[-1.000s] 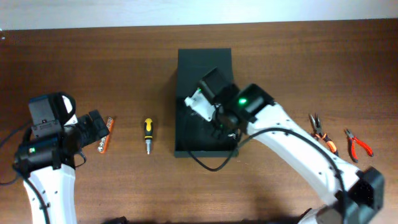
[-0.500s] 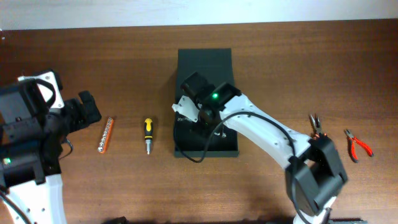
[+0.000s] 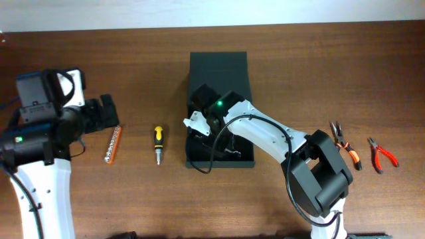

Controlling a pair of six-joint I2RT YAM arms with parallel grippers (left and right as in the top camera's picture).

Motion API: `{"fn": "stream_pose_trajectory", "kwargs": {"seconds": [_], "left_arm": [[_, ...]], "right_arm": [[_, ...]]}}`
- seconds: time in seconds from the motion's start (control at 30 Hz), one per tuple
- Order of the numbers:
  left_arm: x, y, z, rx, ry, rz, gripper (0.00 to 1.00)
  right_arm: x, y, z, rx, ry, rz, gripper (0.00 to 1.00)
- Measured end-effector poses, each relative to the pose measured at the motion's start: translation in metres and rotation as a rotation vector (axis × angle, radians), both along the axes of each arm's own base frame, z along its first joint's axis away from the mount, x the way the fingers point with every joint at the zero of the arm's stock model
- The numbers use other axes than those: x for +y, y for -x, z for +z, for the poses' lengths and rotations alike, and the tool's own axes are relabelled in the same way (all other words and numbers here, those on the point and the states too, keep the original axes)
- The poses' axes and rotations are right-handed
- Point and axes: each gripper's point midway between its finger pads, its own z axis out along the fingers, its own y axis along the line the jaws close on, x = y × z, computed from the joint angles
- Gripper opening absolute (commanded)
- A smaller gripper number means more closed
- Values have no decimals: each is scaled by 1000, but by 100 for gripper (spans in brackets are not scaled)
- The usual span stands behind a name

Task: Pack container
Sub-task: 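Carry the wrench left into the green box and release it, then move the right gripper back over the orange-black pliers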

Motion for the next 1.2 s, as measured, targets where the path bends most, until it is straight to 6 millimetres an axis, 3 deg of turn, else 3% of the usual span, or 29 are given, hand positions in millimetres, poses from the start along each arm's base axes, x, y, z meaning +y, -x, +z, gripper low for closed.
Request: {"fn": "stream_pose_trajectory", "kwargs": {"seconds": [0.1,0.17,0.27,0.33,0.43,0.5,0.57,0.63,0.77,0.9,0.97,1.2], "left_arm": [[-12,-1,0,3,-14,-57,99],[-19,-2,0,3,-22,-91,99],[-31,-3,0,4,-31,-142,99],[-36,-3,0,3,-33,-160,99],[-38,-3,-1,5,-35,-171,99],[-38,-3,-1,6,-35,-171,99],[-38,-3,-1,7,-35,-171,99],[-38,-3,-1,6,-36,-172,99],[-38,-3,-1,7,-37,-174,99],[-38,-3,-1,7,-37,-174,99],[-38,-3,-1,7,-37,-174,99],[-38,-3,-1,5,-37,-174,99]], "right_arm": [[-6,2,7,24,23,-25,67],[-13,-8,23,13,41,-76,69],[-34,-42,73,-66,43,-249,73],[-62,-62,115,-117,34,-399,74],[-143,-75,192,-187,6,-721,75],[-193,-67,222,-210,4,-901,75],[-250,-47,243,-211,24,-1098,80],[-281,-38,251,-215,13,-1220,81],[-317,-19,232,-122,28,-1375,84],[-336,22,175,88,129,-1474,85],[-342,34,146,135,156,-1502,87],[-345,40,74,138,160,-1512,89]]}}
